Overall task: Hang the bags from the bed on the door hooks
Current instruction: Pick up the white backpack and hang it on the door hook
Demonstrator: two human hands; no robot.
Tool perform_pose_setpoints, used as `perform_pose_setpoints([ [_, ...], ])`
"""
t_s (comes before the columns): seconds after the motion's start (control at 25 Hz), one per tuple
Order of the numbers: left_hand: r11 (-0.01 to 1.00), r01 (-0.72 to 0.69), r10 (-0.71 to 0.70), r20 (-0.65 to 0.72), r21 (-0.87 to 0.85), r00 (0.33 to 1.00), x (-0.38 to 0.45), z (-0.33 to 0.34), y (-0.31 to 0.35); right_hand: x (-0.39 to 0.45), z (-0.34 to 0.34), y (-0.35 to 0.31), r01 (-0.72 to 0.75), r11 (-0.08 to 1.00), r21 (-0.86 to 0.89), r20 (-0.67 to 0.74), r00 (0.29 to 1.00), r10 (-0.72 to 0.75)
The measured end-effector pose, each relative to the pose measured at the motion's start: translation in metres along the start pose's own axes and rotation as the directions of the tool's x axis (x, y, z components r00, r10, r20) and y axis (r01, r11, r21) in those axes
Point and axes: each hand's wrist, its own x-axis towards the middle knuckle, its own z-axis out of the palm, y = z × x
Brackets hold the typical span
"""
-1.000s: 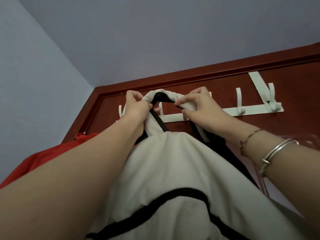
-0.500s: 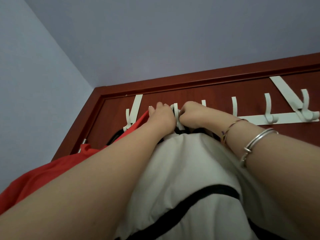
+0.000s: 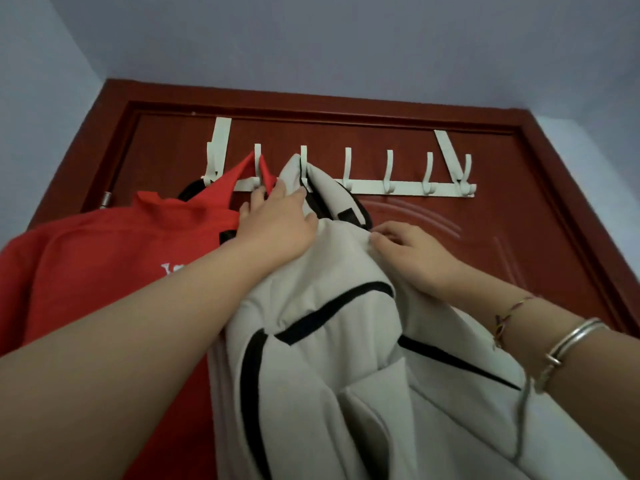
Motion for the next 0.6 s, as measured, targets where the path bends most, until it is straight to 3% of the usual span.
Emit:
perform_pose_setpoints([
  [0.32, 0.955, -0.156, 0.185, 0.094, -0.254, 0.978, -0.065, -0.014, 0.124, -0.113, -0.142, 0.018, -0.238, 0.942, -0.238, 0.061, 0.964, 0.259],
  [0.48, 0.788, -0.136, 0.271, 0.139, -0.601, 0.952, -0.126, -0.015, 0.231, -0.211, -0.257, 0.027, -0.420, 0.862, -0.285, 0.012, 0.897, 0.441],
  [0.6, 0.636, -0.078, 0.392, 0.234, -0.768, 0.890, -0.205, -0.024, 0.340, -0.310, -0.373, 0.023, -0.534, 0.755, -0.379, -0.043, 0.826, 0.562],
])
